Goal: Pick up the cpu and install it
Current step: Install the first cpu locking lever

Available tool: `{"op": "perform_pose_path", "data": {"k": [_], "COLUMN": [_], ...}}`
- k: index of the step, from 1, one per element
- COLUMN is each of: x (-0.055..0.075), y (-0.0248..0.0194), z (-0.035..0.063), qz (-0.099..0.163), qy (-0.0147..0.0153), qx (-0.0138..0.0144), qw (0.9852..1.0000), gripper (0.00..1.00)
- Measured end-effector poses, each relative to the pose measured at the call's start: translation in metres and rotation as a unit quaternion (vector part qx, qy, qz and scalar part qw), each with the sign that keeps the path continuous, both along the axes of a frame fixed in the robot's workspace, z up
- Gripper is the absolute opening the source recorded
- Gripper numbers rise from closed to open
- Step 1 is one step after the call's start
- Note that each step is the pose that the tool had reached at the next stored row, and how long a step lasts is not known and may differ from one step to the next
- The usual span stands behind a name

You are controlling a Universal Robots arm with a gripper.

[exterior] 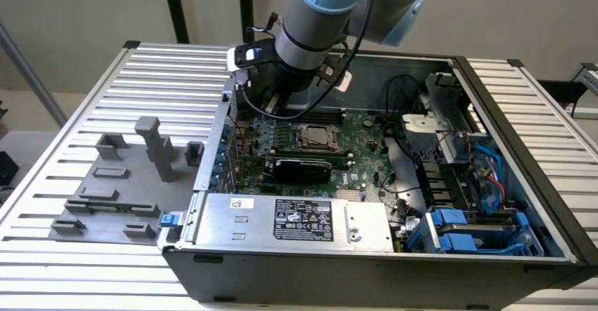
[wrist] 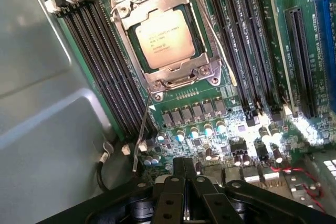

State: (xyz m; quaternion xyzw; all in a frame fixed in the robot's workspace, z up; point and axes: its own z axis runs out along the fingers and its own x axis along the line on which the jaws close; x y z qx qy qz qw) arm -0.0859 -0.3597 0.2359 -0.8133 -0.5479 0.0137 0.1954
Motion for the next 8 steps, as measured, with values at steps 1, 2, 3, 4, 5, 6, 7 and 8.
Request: {"op": "perform_pose_path", "data": {"k": [1, 2, 3, 4, 5, 6, 7, 8], "x": [-0.0002, -0.0005, -0.0007, -0.0009, -0.0012, -0.0016, -0.0019, -0.0023], "y": [0.0000, 0.0000, 0.0000, 0.0000, 0.0000, 0.0000, 0.0000, 0.0000], "z": [0.0000, 0.0000, 0.0000, 0.0000, 0.0000, 0.0000, 0.0000, 0.0000], "qz": [-0.005, -0.009, -0.014, -0.019, -0.023, -0.027, -0.031, -0.035], "qy": [0.0003, 0.0006, 0.0007, 0.0008, 0.0009, 0.0009, 0.0010, 0.0011], "qx": [0.0015, 0.0032, 0.0050, 0.0069, 0.0097, 0.0132, 0.0175, 0.0219], "qw": [1.0000, 1.0000, 0.9999, 0.9998, 0.9997, 0.9995, 0.9994, 0.9991], "gripper": [0.11, 0.11, 0.11, 0.11, 0.11, 0.11, 0.11, 0.11]}}
